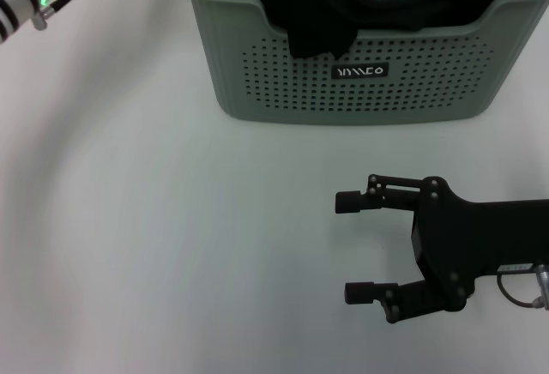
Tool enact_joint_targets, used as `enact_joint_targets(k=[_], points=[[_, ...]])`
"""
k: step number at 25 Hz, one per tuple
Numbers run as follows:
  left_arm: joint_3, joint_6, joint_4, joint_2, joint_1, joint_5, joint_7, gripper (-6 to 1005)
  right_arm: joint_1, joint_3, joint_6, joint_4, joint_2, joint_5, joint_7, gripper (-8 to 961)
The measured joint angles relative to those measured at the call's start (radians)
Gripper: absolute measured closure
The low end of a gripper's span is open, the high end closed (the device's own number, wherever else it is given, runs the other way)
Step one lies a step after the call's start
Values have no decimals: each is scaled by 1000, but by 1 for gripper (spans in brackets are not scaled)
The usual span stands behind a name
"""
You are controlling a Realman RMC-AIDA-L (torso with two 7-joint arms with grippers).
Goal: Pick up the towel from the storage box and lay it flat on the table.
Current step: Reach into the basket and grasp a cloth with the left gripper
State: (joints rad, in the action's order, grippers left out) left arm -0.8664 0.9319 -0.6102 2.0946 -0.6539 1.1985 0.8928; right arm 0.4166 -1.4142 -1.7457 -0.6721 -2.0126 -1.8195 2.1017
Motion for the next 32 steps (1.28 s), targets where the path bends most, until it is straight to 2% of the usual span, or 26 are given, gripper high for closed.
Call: enact_joint_targets(k=[10,19,26,28,32], points=[[-20,-42,28,1,-11,-8,-22,396,0,0,-3,0,0,0,0,110],[-22,-39,49,0,-12,-119,-47,600,-7,-1,-3,2,0,0,0,110],[-50,-45,83,-1,-23,-122,-69,741,-8,-2,-6,9,0,0,0,110],[-50,-45,86,0,-24,-127,-74,963,-7,-2,-6,12,0,0,0,110],[-51,-28,87,1,-16,-175,-57,971,-7,-2,-6,21,0,-4,8,110]])
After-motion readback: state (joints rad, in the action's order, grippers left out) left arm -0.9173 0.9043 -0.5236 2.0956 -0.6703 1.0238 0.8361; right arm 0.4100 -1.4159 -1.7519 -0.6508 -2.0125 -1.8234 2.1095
